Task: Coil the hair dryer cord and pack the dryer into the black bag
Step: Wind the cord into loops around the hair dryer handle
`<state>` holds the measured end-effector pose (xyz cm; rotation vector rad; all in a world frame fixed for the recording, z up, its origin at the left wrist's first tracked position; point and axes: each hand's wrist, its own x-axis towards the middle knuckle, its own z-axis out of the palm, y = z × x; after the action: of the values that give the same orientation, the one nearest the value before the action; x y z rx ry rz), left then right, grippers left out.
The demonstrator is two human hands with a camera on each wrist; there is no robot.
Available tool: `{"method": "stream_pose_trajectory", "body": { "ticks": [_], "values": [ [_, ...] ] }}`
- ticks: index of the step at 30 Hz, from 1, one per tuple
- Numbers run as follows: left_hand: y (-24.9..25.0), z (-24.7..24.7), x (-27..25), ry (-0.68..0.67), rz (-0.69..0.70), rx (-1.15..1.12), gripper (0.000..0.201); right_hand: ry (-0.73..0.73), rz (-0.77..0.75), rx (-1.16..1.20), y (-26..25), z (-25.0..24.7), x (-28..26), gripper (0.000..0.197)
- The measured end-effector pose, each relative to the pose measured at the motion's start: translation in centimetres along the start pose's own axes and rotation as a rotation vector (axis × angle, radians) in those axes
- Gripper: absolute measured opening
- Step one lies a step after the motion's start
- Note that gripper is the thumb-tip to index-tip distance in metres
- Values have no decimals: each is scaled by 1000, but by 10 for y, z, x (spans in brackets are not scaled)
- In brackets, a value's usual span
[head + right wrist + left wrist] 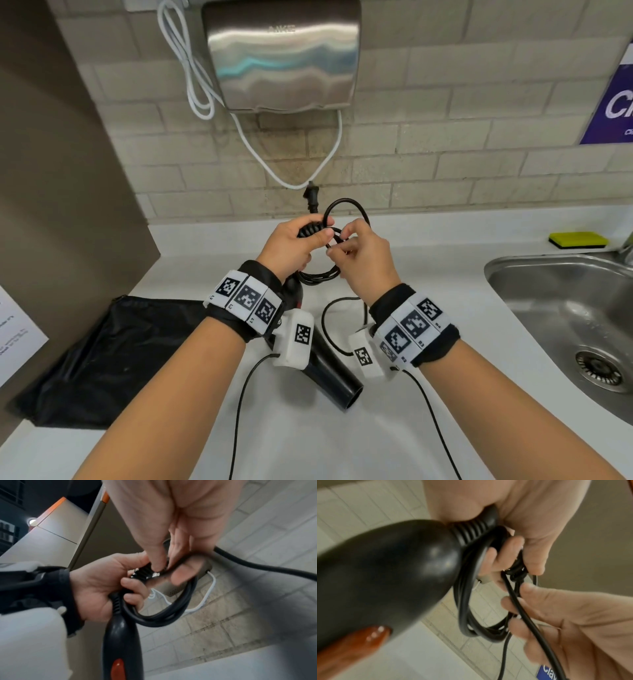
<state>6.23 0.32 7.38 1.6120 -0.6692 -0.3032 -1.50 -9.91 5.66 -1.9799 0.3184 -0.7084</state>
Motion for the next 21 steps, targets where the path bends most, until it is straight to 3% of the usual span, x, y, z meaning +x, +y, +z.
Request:
{"method": "stream_pose_trajectory", "body": {
  "ticks": [3, 6, 9, 11, 13, 16, 18, 19, 21],
  "values": [
    [-3, -3, 3, 104, 9, -59, 11, -133, 33, -234, 9, -8, -2, 3],
    [-4, -8, 5, 125, 8, -80, 12, -244, 71, -276, 19, -11, -4, 9],
    [-2, -5, 4, 7, -1, -40, 11, -106, 41, -96, 14, -10, -1, 7],
    [-1, -2, 2, -32, -8, -24, 11, -96, 19, -36, 6, -9, 1, 4],
    [-1, -2, 2, -37, -19, -32, 11, -57, -56, -134, 1, -11, 2, 9],
    [-1, -6, 0, -83, -22, 10, 10, 188, -231, -227, -6, -27, 9, 14],
    [-1, -8, -2, -143, -16, 48, 12, 237, -324, -321, -9, -38, 21, 30],
    [-1, -8, -3, -172, -10, 62, 12, 185, -351, -374, -9, -42, 28, 39],
    [-1, -10, -4, -221, 12, 77, 14, -66, -362, -343, -8, -46, 41, 48]
  ]
}}
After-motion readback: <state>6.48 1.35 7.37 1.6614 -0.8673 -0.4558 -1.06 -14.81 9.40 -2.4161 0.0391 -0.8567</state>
